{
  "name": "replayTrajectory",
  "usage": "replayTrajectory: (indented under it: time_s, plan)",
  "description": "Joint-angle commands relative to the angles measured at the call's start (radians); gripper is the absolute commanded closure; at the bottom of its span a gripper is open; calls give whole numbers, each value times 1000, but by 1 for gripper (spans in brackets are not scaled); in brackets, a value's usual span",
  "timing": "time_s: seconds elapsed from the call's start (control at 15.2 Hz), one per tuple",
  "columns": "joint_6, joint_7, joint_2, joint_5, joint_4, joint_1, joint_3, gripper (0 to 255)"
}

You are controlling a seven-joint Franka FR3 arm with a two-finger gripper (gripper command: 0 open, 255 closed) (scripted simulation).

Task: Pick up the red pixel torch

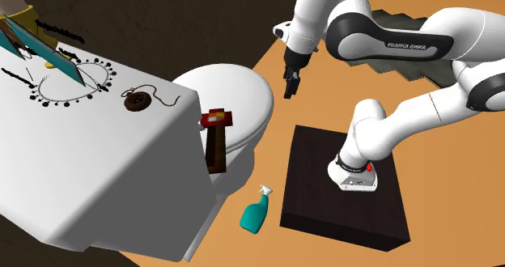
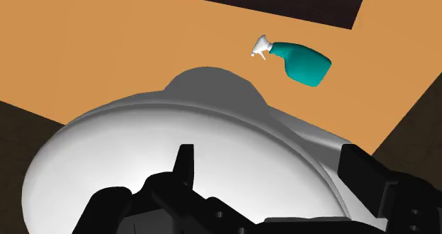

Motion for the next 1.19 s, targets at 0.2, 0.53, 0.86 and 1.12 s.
replayTrajectory:
  time_s: [0.2, 0.53, 0.86, 1.12]
  plan:
    - [-18, 197, 80, 70, 52, -30, 84, 0]
    - [-33, 520, 248, 167, 175, -85, 206, 0]
    - [-32, 839, 447, 229, 331, -137, 303, 0]
    - [-22, 1088, 619, 251, 471, -167, 359, 0]
